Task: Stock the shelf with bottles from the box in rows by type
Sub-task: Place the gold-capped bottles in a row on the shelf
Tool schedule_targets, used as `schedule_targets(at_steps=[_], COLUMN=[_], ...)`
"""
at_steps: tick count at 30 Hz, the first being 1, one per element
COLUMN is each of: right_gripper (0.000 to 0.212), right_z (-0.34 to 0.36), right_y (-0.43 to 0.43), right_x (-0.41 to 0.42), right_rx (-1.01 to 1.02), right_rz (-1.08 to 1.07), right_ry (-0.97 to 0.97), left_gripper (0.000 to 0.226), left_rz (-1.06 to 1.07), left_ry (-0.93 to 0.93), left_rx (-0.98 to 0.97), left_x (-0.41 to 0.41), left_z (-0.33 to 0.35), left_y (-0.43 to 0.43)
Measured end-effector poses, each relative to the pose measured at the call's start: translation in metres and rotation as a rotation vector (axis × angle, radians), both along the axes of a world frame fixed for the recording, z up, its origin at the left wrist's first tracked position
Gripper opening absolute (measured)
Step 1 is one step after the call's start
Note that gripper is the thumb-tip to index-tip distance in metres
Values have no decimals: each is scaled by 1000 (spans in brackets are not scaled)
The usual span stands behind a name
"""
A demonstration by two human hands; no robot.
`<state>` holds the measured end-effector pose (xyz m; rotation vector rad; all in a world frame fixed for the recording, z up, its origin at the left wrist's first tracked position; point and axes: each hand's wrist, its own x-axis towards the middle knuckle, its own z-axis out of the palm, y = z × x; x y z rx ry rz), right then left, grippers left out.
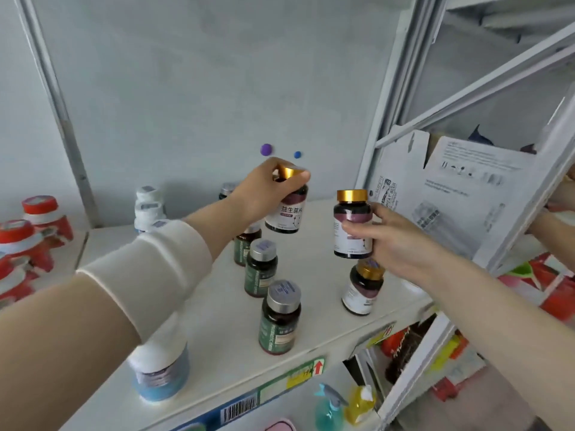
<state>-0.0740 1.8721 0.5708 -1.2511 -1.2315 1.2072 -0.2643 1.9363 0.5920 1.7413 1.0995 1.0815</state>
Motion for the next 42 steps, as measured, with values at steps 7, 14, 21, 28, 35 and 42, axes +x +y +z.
schedule_targets(at_steps=[7,14,21,28,35,42], right_gripper=[58,48,60,61,58,70], right_z=[-7,-26,-49,-59,-66,-41], right_y=[102,188,241,254,256,253], right_x=[36,42,33,28,26,29], right_rx=[-33,42,133,101,119,166], right_rz=[84,292,352,360,337,375], right_ry=[-276,-601,-729,-740,-772,-882], left_gripper=[31,27,27,30,45,67], left_rz=[77,204,271,306,307,323], left_ry=[184,509,642,666,664,737], left_rx=[-41,-76,-150,-135,-118,-166], left_x=[44,72,81,78,80,76], left_z=[-11,-29,-41,-51,-57,-35], left_y=[104,174,213,231,242,229])
